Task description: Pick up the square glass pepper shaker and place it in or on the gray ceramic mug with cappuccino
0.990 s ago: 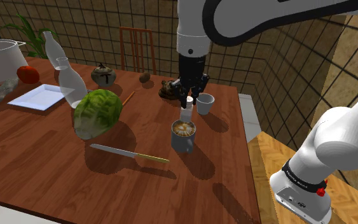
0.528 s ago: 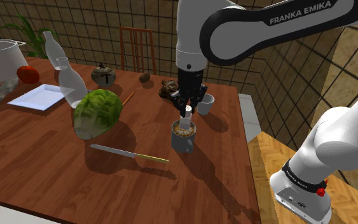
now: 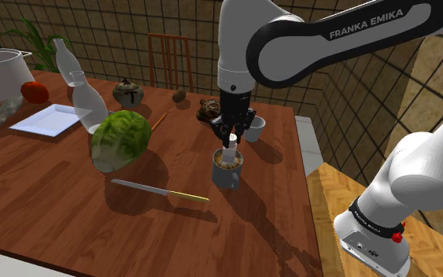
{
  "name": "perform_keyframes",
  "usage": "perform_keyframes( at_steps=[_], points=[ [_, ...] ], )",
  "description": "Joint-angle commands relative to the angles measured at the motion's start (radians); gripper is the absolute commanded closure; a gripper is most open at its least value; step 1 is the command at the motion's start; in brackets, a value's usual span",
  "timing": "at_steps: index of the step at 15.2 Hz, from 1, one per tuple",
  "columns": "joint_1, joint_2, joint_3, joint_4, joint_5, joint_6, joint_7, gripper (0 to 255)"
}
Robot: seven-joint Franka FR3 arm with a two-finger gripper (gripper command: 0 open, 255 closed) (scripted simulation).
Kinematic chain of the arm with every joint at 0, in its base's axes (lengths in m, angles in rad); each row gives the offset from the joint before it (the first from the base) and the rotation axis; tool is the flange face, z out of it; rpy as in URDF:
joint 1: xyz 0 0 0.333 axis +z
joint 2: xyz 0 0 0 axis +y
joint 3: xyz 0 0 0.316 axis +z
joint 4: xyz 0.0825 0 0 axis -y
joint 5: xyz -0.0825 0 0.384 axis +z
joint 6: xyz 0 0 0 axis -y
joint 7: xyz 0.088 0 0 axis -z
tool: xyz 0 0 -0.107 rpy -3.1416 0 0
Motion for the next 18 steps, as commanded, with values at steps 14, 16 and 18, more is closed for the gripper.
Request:
perform_keyframes(
  at_steps=[14, 16, 18],
  points=[
    [-0.003, -0.021, -0.013, 0.109, 0.001, -0.129, -0.004, 0],
    [-0.003, -0.021, -0.013, 0.109, 0.001, -0.129, -0.003, 0],
    [-0.003, -0.021, -0.013, 0.109, 0.001, -0.129, -0.003, 0]
  ],
)
